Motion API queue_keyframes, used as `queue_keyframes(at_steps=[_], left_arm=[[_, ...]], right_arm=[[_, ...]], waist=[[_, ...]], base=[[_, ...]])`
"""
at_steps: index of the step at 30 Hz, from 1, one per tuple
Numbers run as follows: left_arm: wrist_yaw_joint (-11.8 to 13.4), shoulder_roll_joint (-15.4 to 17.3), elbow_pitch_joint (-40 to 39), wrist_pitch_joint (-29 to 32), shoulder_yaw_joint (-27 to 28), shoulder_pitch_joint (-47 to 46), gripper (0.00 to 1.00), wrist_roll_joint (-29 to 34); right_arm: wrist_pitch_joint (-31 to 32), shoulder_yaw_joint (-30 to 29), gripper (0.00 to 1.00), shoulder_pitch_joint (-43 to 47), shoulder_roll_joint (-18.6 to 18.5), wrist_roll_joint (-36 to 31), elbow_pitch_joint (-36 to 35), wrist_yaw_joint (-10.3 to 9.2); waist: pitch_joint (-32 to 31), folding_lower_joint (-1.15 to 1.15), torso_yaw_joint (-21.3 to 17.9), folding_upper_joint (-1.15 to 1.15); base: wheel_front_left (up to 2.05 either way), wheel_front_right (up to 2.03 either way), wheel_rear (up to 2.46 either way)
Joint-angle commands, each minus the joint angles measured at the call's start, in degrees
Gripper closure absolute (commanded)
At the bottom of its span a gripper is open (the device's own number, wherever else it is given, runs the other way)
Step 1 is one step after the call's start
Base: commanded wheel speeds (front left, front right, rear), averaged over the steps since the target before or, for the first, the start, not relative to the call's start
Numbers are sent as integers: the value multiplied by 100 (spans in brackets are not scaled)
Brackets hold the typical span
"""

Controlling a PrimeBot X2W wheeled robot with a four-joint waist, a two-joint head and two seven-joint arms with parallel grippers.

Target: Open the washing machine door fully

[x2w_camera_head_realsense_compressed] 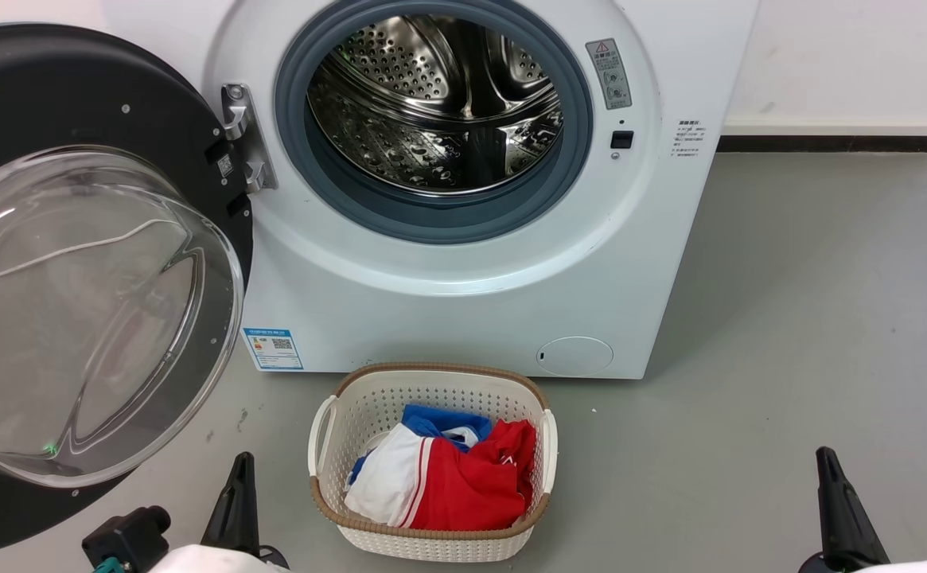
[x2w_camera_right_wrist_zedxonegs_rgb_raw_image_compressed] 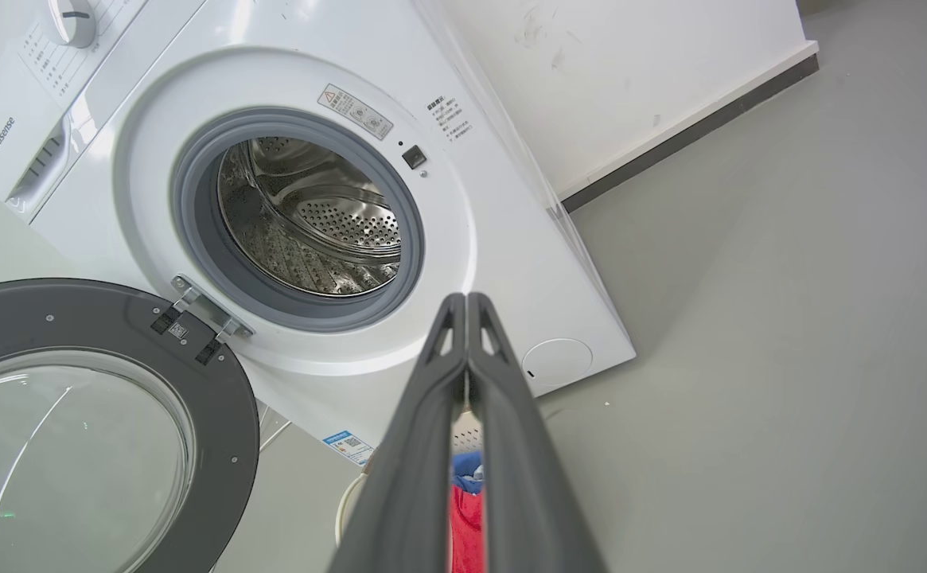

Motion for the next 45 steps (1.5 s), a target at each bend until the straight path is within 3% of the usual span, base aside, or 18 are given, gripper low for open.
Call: queue_keyframes(at_steps=[1, 45], left_arm=[[-45, 9, -54, 34, 37, -165, 100, -192], [-212, -13, 193, 851, 334, -693, 100, -3550]], right_arm=[[42, 4, 100, -167, -58, 187, -41, 1], [803, -8, 100, -958, -103, 3291, 479, 1]], waist=[[3, 0, -2, 0], [112, 0, -109, 0]], base=[[0, 0, 0], [0, 0, 0]])
